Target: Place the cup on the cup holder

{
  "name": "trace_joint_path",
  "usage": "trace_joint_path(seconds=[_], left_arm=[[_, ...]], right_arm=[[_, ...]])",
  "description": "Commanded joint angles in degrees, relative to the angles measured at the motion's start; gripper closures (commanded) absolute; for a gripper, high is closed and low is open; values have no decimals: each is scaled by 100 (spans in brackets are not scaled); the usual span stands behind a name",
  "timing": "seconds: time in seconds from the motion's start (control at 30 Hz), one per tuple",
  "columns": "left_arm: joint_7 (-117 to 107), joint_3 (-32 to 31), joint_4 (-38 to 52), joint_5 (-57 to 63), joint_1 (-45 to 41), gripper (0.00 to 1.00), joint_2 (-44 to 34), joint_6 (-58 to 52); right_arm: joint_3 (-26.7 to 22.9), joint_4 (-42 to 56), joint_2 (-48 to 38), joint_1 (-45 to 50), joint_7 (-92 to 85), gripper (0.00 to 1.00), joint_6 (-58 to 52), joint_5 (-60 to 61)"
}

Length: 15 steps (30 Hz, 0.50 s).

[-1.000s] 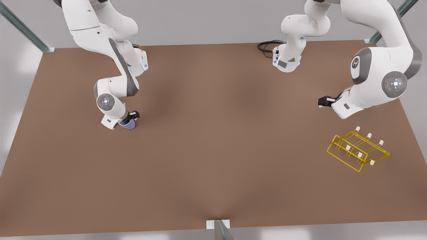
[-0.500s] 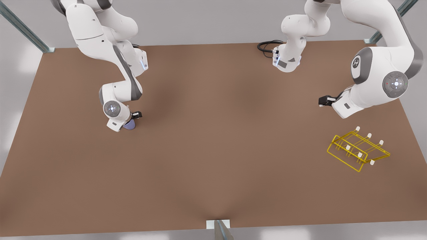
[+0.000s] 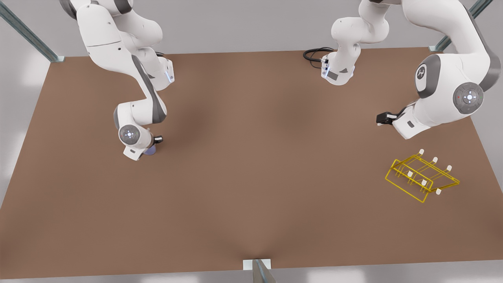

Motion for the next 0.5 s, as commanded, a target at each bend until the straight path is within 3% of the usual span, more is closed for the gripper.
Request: trace_joint_path(seconds=[0.0,0.07,0.17,0.23,0.33,0.47], left_arm=[[-6,0,109,0,-7,0,-11,-32],[-23,0,154,9,-7,0,41,-23],[-23,9,154,9,10,0,41,-32],[-6,18,154,9,19,0,24,-5],[12,71,154,18,28,0,33,-49],[3,79,154,27,142,0,33,-146]], right_arm=[[11,427,-9,18,8,79,-998,240],[204,1254,35,342,52,79,-1237,978],[292,2897,738,1292,693,79,-1202,2613],[292,3495,1072,1855,1071,79,-1053,3589],[284,4214,2002,2329,957,79,-77,5232],[292,4884,3119,2734,-1538,79,713,7807]])
